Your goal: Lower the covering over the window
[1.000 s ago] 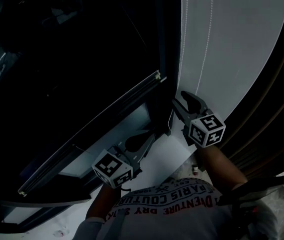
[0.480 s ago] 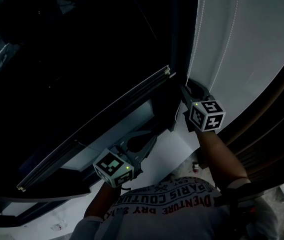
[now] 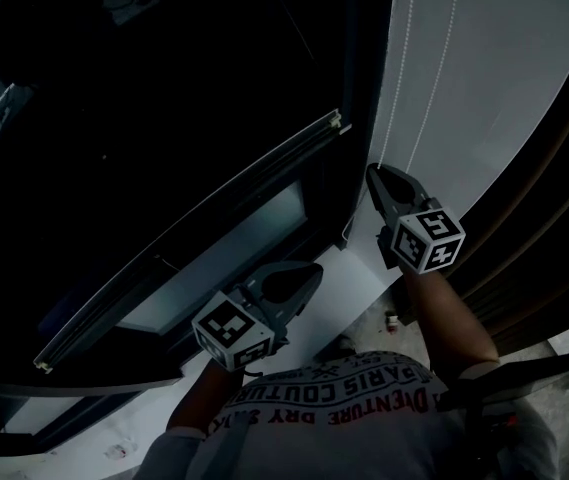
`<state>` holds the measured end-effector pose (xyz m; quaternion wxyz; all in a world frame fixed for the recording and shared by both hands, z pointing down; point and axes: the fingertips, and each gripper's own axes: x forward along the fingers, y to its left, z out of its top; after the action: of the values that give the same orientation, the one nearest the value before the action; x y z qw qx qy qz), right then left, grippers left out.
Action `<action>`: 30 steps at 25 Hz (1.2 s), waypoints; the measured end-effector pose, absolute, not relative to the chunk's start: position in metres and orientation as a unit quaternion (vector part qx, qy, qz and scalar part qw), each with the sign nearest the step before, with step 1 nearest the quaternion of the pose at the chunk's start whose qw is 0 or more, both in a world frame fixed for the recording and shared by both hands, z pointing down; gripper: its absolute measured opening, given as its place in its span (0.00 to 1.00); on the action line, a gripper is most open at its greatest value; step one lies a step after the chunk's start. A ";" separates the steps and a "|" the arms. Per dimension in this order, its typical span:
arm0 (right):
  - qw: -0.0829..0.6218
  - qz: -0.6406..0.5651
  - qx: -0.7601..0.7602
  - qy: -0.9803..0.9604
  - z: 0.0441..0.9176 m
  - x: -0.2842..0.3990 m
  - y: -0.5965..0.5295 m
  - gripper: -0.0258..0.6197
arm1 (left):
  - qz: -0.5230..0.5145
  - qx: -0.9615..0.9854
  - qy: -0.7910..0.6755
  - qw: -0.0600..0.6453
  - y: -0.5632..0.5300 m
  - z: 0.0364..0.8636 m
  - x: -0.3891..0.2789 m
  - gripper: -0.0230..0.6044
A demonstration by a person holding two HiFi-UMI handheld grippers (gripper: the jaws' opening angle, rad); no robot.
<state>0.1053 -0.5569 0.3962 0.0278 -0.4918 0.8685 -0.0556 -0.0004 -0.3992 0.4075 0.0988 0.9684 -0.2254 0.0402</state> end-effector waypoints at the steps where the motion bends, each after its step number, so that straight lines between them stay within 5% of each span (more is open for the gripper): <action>1: 0.031 -0.056 -0.490 0.870 0.396 0.106 -0.547 0.07 | 0.041 0.970 -0.218 0.099 -0.392 0.408 0.001 0.04; 30: 0.034 -0.030 -0.480 0.876 0.398 0.096 -0.364 0.06 | -0.063 0.980 -0.141 0.126 -0.301 0.360 -0.004 0.04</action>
<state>0.0964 -0.3644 0.3984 0.0343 -0.4803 0.8759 -0.0298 -0.0041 -0.3014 0.3605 0.1262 0.9800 -0.1407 -0.0629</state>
